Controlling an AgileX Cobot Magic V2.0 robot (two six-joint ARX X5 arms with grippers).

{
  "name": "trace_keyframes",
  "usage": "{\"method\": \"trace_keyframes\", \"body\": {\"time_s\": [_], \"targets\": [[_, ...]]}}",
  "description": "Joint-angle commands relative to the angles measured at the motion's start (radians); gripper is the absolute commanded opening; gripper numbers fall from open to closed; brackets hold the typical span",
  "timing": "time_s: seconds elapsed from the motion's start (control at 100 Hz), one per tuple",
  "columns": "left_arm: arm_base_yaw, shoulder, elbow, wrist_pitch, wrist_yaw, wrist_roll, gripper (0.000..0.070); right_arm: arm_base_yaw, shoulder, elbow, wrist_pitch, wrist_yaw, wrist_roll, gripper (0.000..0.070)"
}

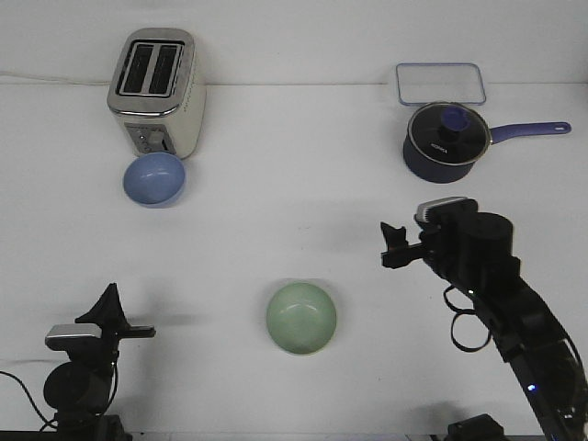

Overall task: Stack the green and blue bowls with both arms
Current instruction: 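Release the green bowl and retract the right gripper toward its rest pose, then reach the left gripper forward to the light blue bowl by the toaster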

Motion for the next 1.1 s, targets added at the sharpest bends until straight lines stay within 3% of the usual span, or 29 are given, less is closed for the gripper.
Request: {"method": "trace_keyframes", "body": {"time_s": [0.0,0.18,0.38,0.56,0.8,1.09], "targets": [[0.003,-0.001,-0.019,0.010,-0.002,-0.009,0.0012,-0.035,-0.021,0.009,0.007,0.002,-0.071,0.0479],[0.003,-0.001,-0.019,0.018,-0.002,-0.045,0.0012,-0.126,-0.158,-0.093,0.074,-0.007,-0.103,0.0479],[0.003,-0.001,-0.013,0.020,-0.002,-0.219,0.0012,-0.177,-0.344,-0.313,0.215,-0.010,-0.182,0.0479],[0.003,0.000,0.036,0.046,-0.002,-0.410,0.0011,-0.178,-0.513,-0.496,0.293,0.006,-0.171,0.0479],[0.003,0.145,0.275,-0.077,-0.012,-0.398,0.0013,-0.178,-0.639,-0.530,0.285,0.073,-0.162,0.0479],[0.005,0.755,0.734,-0.299,0.006,-0.283,0.0013,-0.177,-0.641,-0.530,0.285,0.071,-0.149,0.0479]]}}
